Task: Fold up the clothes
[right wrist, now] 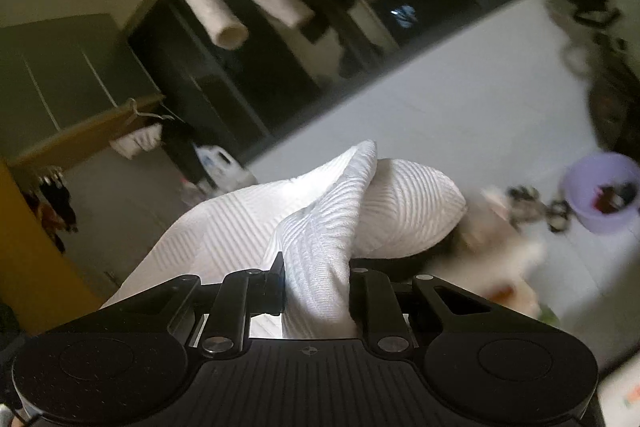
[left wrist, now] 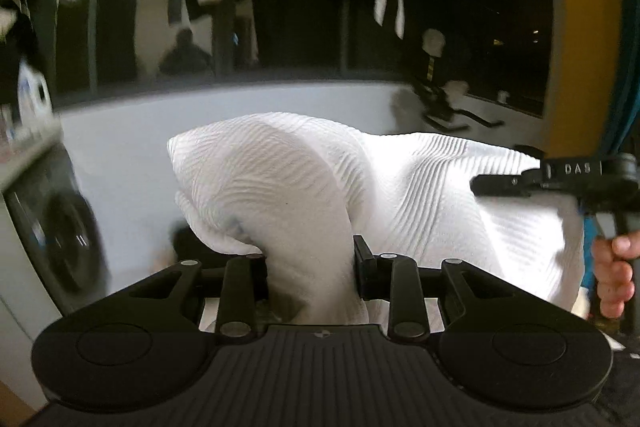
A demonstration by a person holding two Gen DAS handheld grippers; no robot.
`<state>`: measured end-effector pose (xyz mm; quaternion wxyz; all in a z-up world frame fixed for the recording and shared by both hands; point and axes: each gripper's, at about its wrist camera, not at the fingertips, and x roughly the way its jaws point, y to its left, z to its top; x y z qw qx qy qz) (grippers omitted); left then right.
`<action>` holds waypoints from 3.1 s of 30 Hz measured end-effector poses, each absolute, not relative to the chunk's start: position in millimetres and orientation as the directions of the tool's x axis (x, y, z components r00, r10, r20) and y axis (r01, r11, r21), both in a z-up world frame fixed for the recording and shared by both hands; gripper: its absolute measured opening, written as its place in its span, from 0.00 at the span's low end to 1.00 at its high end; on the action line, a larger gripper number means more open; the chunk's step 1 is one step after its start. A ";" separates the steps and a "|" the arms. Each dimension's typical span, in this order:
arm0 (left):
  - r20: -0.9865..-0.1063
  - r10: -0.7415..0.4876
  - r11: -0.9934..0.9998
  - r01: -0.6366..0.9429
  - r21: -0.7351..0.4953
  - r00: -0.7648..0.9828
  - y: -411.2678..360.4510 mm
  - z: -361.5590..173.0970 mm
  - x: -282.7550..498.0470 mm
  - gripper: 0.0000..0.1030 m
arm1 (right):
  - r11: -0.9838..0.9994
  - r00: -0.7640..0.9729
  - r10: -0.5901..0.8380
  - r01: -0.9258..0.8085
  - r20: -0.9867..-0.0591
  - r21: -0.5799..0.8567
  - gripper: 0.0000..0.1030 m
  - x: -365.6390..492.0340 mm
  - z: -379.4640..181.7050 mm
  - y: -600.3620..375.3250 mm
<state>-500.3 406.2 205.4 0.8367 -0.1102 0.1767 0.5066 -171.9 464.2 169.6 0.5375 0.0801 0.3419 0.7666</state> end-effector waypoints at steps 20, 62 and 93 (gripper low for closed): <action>-0.717 0.606 0.243 -0.938 -0.245 0.344 693.1 85.9 -507.5 0.38 | -0.029 -0.456 0.716 -0.776 -0.528 0.631 0.17 -128.5 50.7 779.9; -0.641 0.733 0.215 -0.972 -0.099 0.227 645.8 56.2 -494.2 1.00 | 0.041 -0.145 0.831 -0.947 -0.537 0.319 0.99 -190.0 27.0 662.2; -0.716 0.682 0.223 -0.975 0.004 0.153 351.1 50.6 -521.0 1.00 | 0.137 -0.021 0.753 -0.973 -0.658 0.187 0.99 -296.9 45.4 305.2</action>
